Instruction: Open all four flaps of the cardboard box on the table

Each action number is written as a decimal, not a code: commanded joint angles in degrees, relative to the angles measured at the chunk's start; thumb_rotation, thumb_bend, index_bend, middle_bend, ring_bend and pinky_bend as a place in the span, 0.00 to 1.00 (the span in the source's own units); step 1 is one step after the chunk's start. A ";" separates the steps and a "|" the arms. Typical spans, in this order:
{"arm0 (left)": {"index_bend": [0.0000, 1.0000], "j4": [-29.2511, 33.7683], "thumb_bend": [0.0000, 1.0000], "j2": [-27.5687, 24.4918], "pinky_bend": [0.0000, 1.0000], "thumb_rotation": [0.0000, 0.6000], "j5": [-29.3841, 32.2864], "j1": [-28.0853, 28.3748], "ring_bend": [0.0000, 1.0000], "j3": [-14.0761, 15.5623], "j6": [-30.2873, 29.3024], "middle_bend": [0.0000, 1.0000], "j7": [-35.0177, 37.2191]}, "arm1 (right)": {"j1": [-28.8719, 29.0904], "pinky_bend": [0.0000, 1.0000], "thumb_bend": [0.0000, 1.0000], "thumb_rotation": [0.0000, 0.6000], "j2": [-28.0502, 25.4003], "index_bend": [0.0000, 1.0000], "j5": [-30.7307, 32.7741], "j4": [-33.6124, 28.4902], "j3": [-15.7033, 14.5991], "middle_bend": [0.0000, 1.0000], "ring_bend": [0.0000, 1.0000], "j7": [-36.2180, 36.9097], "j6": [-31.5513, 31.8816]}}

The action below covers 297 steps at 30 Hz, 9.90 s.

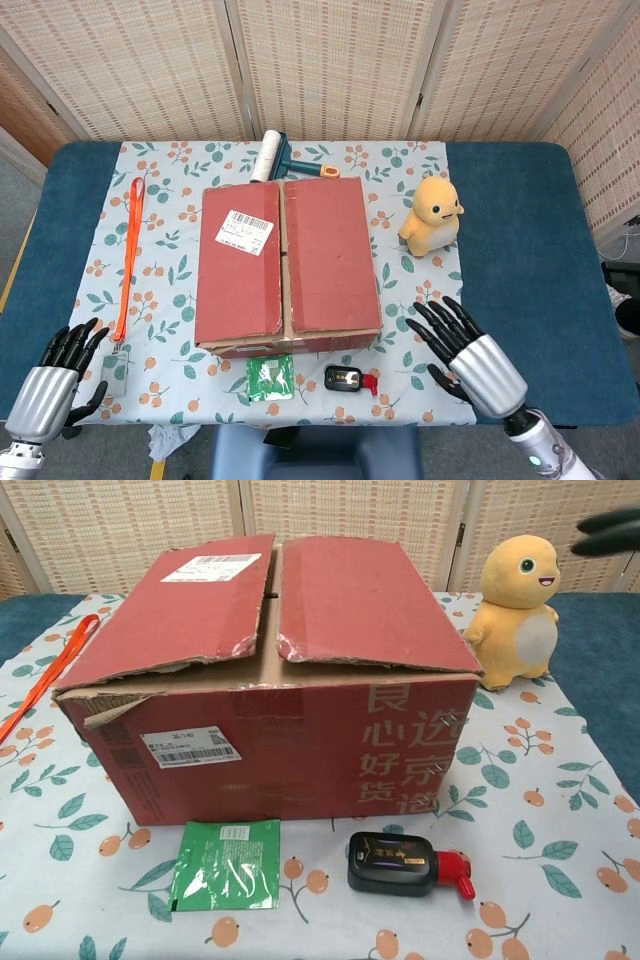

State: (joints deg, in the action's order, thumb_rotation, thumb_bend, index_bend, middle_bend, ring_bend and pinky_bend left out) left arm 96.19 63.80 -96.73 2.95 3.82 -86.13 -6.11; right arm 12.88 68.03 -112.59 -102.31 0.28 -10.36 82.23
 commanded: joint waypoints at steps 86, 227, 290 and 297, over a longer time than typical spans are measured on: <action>0.00 -0.74 0.53 -2.34 0.00 1.00 -3.12 -1.00 0.01 0.60 -4.72 0.00 6.02 | 4.65 0.00 0.46 1.00 1.42 0.00 17.03 -14.50 5.07 0.00 0.00 -18.02 10.78; 0.00 11.11 0.37 21.30 0.05 1.00 12.66 12.14 0.00 -21.32 -3.52 0.00 -44.84 | -15.11 0.00 0.46 1.00 -7.87 0.00 11.02 11.64 -5.58 0.00 0.00 19.47 11.94; 0.00 8.80 0.38 -7.72 0.01 1.00 6.46 5.58 0.00 -8.74 -0.81 0.00 5.29 | 53.53 0.00 0.46 1.00 15.64 0.00 83.48 8.00 18.27 0.00 0.00 -26.80 -30.34; 0.00 8.62 0.38 -8.98 0.01 1.00 7.59 5.83 0.00 -9.23 -0.39 0.00 7.26 | 57.36 0.00 0.46 1.00 16.63 0.00 88.74 11.57 17.55 0.00 0.00 -29.46 -30.92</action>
State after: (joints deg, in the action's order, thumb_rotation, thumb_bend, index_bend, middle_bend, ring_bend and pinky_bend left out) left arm 104.82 54.94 -89.24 8.77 -5.34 -86.48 1.03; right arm 69.43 84.32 -24.78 -91.55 17.97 -39.26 51.56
